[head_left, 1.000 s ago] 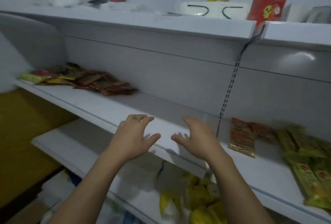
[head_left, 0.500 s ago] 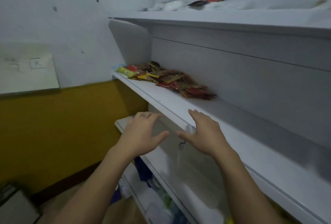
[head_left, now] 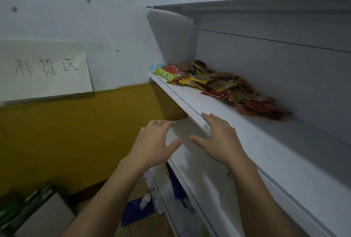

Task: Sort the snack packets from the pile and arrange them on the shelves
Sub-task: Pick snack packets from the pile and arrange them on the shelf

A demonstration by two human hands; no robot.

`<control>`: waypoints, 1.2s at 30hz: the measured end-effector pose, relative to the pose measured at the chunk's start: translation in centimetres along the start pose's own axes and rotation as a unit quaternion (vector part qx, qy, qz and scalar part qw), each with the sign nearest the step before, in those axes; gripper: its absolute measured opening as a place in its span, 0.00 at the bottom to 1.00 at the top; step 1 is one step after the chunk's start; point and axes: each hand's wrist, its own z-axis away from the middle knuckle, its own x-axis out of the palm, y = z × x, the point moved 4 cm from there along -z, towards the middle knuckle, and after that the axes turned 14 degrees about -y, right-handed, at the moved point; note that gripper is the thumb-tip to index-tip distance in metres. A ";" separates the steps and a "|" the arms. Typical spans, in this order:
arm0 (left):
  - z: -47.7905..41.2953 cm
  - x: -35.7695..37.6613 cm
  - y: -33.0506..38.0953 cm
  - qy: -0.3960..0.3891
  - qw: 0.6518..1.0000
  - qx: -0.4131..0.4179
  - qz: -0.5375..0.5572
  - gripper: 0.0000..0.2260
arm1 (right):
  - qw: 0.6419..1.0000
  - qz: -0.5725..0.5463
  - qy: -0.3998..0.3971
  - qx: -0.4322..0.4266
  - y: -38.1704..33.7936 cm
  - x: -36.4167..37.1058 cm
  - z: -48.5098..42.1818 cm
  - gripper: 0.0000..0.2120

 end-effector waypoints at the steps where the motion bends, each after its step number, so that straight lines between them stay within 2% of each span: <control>1: -1.7 -0.3 -0.3 -0.002 1.000 0.000 -0.002 0.28 | 1.000 -0.008 0.000 0.002 0.3 -0.2 -1.5 0.40; 8: -13.4 -2.4 -1.7 -0.006 1.000 0.023 -0.013 0.28 | 0.998 -0.051 0.017 0.020 2.3 -2.1 -11.7 0.39; 13: -19.0 -2.8 -3.6 -0.009 1.000 0.027 0.002 0.27 | 0.999 -0.030 0.029 0.030 2.6 -2.5 -17.4 0.37; 21: -27.6 -3.6 -5.7 -0.015 0.995 0.093 0.022 0.26 | 0.992 -0.019 0.073 0.099 3.9 -5.3 -23.5 0.34; 24: -31.3 -3.6 -6.2 -0.028 0.990 0.139 0.023 0.26 | 0.983 -0.021 0.087 0.160 5.7 -6.7 -25.2 0.31; 27: -34.9 -4.0 -6.3 -0.040 0.981 0.187 0.021 0.27 | 0.969 0.013 0.064 0.239 7.5 -7.6 -27.3 0.26; 30: -38.1 -4.8 -6.0 -0.017 0.972 0.234 0.023 0.25 | 0.949 0.011 0.040 0.313 8.5 -8.7 -29.1 0.23; 33: -40.5 -5.1 -5.5 0.003 0.973 0.231 0.021 0.21 | 0.922 0.032 0.094 0.375 9.3 -10.1 -29.7 0.26; 36: -42.3 -4.8 -4.7 0.011 0.980 0.199 -0.008 0.22 | 0.889 0.017 0.153 0.432 10.0 -10.3 -29.4 0.25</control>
